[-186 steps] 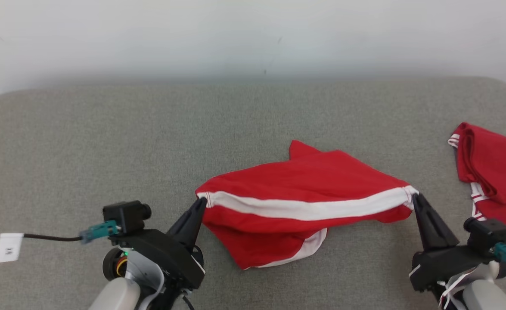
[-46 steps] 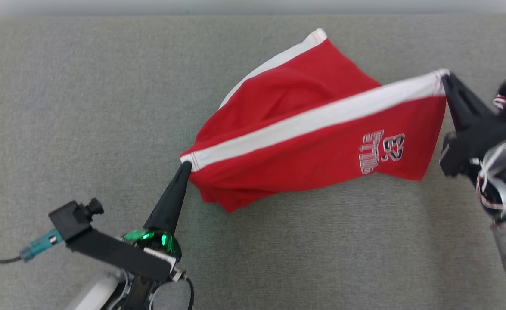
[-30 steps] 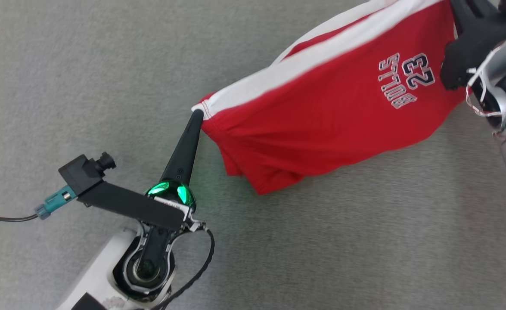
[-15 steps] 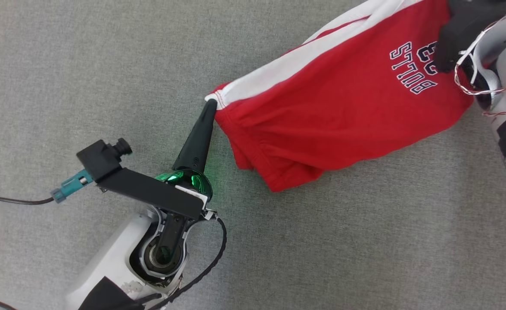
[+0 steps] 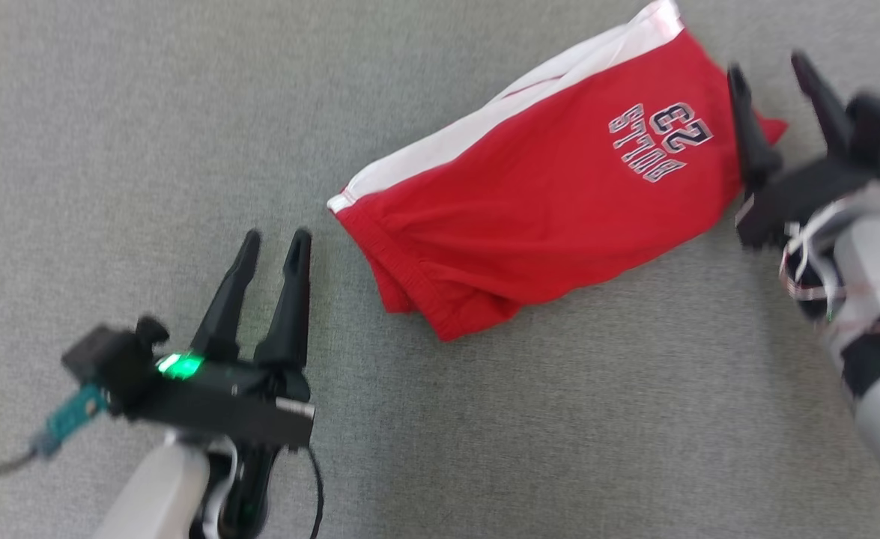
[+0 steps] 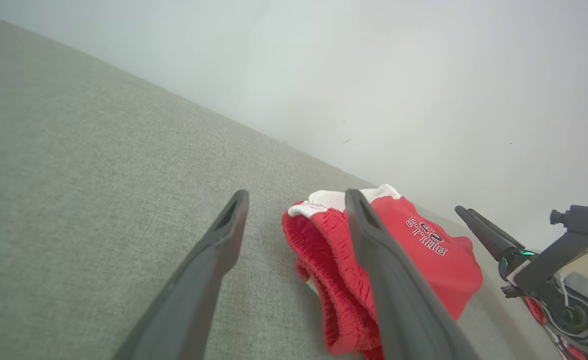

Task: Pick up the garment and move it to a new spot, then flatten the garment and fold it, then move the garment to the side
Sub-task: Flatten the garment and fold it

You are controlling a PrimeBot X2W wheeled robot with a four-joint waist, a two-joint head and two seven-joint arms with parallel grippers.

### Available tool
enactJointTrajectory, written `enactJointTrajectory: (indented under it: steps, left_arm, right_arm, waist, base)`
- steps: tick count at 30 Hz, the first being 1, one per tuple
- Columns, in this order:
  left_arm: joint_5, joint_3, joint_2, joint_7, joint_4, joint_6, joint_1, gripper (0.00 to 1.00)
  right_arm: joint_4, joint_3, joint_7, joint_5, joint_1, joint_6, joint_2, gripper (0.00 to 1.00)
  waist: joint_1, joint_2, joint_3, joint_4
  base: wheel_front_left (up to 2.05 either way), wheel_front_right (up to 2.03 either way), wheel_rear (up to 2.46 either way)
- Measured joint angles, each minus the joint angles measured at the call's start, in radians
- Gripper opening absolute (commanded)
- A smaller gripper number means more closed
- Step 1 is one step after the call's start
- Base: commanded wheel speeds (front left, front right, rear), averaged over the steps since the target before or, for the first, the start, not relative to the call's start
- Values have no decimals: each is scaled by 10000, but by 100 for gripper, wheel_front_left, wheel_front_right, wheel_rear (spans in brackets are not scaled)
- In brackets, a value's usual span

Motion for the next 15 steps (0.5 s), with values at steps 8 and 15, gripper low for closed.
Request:
enactJointTrajectory:
  steps: [8,15]
  left_arm:
    - [3118,489,-372,-2,-1369,405,2006,100]
    - [4299,370,-742,-2,-1590,128,2632,100]
  right_arm:
    - [-288,-61,-8,723,1439,0,-385,100]
    - [219,224,485,1432,1270,0,-558,100]
  waist:
    - [-2,-1,-669,-75]
    - [-2,-2,-779,447]
  base:
    - [0,0,0]
    - [0,0,0]
